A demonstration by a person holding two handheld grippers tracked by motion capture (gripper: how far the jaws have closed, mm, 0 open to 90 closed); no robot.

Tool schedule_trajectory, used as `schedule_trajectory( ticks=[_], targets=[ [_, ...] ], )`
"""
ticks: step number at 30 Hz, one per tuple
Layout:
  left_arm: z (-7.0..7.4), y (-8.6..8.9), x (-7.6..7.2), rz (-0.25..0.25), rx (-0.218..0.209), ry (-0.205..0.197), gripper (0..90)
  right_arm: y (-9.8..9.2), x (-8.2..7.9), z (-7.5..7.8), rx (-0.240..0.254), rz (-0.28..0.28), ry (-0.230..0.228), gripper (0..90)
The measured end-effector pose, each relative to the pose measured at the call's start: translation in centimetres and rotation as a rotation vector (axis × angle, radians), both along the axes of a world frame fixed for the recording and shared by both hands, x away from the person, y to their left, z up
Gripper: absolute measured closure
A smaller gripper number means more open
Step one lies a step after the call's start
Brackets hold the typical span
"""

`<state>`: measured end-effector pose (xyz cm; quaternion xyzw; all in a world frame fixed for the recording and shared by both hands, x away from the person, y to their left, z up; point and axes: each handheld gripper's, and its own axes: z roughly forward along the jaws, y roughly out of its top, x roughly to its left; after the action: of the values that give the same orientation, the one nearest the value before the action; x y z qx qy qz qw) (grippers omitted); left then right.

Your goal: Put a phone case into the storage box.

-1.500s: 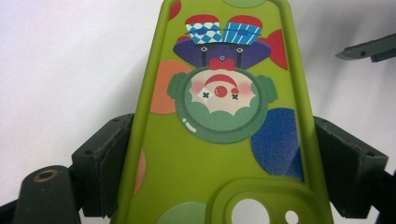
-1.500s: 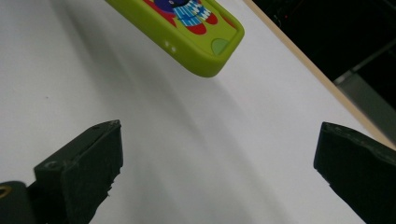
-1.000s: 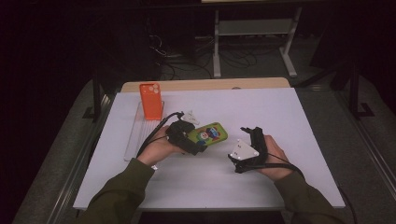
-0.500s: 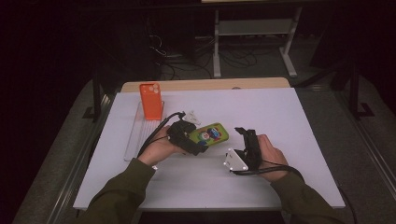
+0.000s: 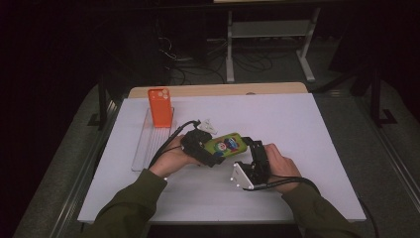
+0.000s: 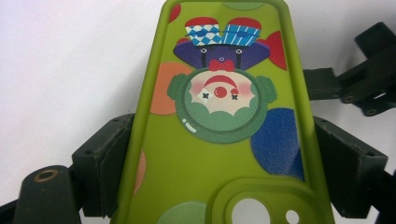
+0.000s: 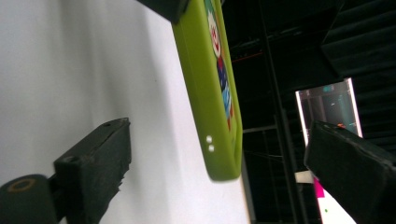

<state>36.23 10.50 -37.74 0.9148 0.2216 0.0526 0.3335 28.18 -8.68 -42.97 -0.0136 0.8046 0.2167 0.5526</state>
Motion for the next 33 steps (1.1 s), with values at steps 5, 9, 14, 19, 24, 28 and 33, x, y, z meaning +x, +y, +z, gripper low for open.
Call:
schedule_trajectory(
  ticks=[5, 9, 14, 19, 24, 28, 33],
  targets=[
    [-0.1, -0.2, 0.0, -0.006, 0.005, 0.004, 14.8, 0.7, -0.4, -0.3, -0.013, 0.010, -0.035, 15.6],
    [-0.1, -0.2, -0.1, -0.003, 0.006, 0.005, 14.8, 1.2, -0.1, -0.4, -0.061, 0.039, -0.082, 23.6],
    [-0.1, -0.3, -0.2, 0.007, -0.021, 0.007, 14.8, 1.5, -0.1, -0.7, -0.080, 0.040, -0.103, 39.1],
    [-0.1, -0.3, -0.2, 0.010, -0.024, 0.007, 14.8, 1.5, -0.2, -0.8, -0.108, 0.039, -0.092, 53.5],
    [-0.1, -0.3, -0.2, 0.007, -0.023, 0.009, 14.9, 1.8, -0.4, -1.0, -0.128, 0.053, -0.102, 62.1],
    [-0.1, -0.3, -0.2, -0.002, -0.013, 0.006, 14.8, 1.9, -0.4, -1.1, -0.121, 0.049, -0.116, 66.6],
    [0.0, -0.3, -0.2, -0.002, -0.015, 0.007, 14.8, 1.8, -0.5, -1.0, -0.118, 0.048, -0.127, 73.5]
  ],
)
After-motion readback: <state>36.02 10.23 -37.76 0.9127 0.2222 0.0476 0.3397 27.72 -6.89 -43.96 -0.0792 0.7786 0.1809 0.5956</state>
